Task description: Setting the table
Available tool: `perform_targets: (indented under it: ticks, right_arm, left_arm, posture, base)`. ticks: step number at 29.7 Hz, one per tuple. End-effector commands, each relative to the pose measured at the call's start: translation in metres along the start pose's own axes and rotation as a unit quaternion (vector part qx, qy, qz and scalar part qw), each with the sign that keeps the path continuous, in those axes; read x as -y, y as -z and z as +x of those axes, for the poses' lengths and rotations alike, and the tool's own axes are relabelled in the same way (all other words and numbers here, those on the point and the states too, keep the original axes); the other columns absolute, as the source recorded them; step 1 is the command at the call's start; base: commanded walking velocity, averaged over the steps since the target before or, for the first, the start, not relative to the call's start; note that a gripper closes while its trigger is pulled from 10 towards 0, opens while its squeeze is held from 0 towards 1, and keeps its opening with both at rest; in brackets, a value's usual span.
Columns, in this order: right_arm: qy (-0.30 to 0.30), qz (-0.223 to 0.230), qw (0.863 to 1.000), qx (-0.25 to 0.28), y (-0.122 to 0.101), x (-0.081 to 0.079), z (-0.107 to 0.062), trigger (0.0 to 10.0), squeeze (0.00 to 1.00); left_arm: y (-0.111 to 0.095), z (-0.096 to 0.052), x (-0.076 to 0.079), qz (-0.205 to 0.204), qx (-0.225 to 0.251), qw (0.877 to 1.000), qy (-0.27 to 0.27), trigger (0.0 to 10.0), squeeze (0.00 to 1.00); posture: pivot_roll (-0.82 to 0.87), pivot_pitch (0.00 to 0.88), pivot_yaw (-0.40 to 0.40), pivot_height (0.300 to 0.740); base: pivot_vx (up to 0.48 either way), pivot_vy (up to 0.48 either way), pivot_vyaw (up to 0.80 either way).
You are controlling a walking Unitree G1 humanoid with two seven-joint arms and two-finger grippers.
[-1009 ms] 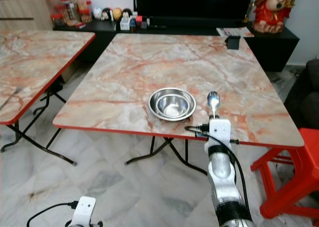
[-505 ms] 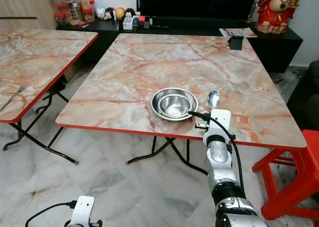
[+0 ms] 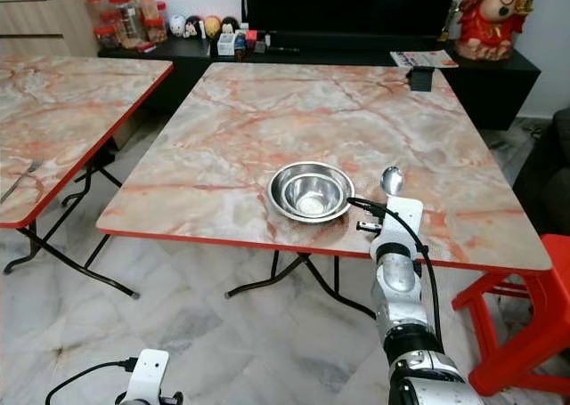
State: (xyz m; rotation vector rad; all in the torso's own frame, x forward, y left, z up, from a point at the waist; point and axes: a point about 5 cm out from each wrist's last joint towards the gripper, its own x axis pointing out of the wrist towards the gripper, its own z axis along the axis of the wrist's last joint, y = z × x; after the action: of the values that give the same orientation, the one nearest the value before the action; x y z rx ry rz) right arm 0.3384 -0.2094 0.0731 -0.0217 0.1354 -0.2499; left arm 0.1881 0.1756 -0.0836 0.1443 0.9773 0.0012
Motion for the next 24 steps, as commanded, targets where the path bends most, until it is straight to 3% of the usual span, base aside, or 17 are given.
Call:
perform_targets:
  ticks: [1, 24]
  right_arm:
    - [-0.001, 0.007, 1.0, 0.013, -0.0074, -0.0013, 0.0034, 10.0, 0.0]
    - [0.016, 0.017, 0.999, 0.027, -0.0118, 0.0075, 0.0052, 10.0, 0.0]
  left_arm:
    - [0.0009, -0.0001, -0.0026, 0.002, -0.001, 1.0, -0.004, 10.0, 0.0]
    - [0.0001, 0.0, -0.0002, -0.007, 0.001, 1.0, -0.002, 10.0, 0.0]
  posture:
    - [-0.09, 0.0, 0.006, 0.74]
    - [-0.09, 0.0, 0.0, 0.74]
  base:
    - [0.274, 0.0, 0.0]
    - [0.271, 0.0, -0.03]
